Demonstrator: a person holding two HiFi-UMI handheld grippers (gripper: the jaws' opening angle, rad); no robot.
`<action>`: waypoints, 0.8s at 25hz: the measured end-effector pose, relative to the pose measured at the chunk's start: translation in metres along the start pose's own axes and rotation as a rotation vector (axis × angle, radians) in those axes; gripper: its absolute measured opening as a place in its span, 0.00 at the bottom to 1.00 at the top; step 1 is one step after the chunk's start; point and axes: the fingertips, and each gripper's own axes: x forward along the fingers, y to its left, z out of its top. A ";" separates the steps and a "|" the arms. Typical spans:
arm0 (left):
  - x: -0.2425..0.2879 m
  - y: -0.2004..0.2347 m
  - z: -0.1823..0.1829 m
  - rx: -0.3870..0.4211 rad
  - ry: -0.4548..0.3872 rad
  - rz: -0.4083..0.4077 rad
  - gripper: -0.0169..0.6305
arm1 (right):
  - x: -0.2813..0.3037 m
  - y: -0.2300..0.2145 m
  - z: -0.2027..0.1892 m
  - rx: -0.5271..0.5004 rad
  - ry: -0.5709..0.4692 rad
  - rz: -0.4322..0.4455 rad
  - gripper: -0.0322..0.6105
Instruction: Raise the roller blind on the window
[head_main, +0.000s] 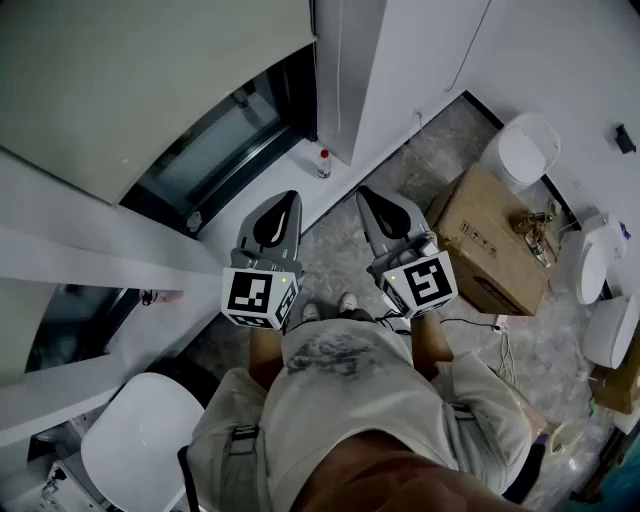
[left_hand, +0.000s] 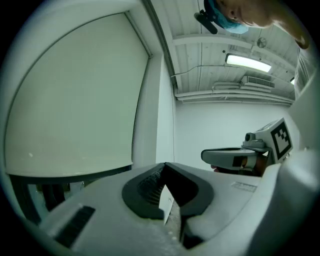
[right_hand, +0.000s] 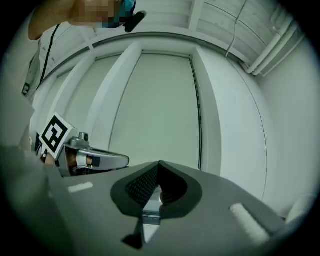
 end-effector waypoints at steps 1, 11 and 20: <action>0.003 -0.003 -0.001 -0.003 0.003 0.001 0.04 | -0.002 -0.005 0.001 0.009 0.005 -0.008 0.06; 0.031 -0.029 -0.009 -0.001 0.025 0.011 0.04 | -0.018 -0.039 -0.009 0.053 -0.019 -0.015 0.06; 0.042 -0.036 -0.005 -0.007 0.020 0.078 0.04 | -0.016 -0.059 -0.006 0.025 -0.009 0.033 0.06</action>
